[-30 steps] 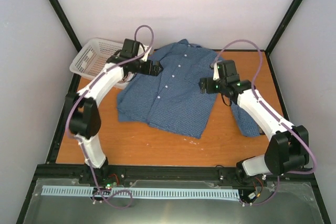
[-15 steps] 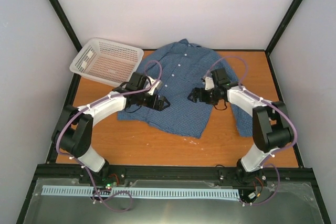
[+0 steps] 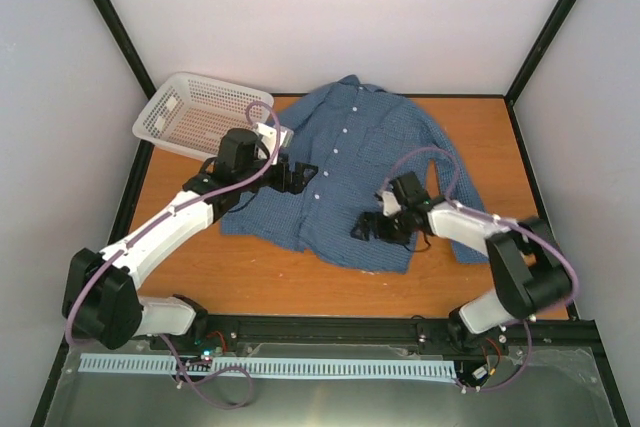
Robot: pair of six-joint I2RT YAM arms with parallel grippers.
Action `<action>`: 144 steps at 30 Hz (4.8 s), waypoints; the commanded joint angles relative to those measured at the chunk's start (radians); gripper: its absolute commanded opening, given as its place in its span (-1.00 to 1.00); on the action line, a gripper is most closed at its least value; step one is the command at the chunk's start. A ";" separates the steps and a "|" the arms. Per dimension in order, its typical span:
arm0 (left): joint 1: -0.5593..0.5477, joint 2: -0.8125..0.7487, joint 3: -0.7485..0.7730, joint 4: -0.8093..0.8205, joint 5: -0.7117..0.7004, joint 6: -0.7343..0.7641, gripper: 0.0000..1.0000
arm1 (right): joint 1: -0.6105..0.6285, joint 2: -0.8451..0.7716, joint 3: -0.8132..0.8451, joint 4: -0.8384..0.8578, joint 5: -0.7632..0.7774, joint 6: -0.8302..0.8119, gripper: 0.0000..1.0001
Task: Pin the brooch onto the clothing
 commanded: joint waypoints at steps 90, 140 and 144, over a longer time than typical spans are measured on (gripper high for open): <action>-0.227 0.295 0.236 -0.159 0.019 -0.040 0.80 | -0.084 -0.499 -0.156 -0.075 0.240 0.111 1.00; -0.018 -0.150 -0.100 -0.014 -0.233 -0.168 0.99 | 0.358 -0.588 0.020 -0.652 0.512 0.141 -0.95; -0.019 0.025 -0.034 -0.013 0.020 -0.122 0.94 | 0.299 -0.712 0.040 -0.695 0.650 0.253 -0.95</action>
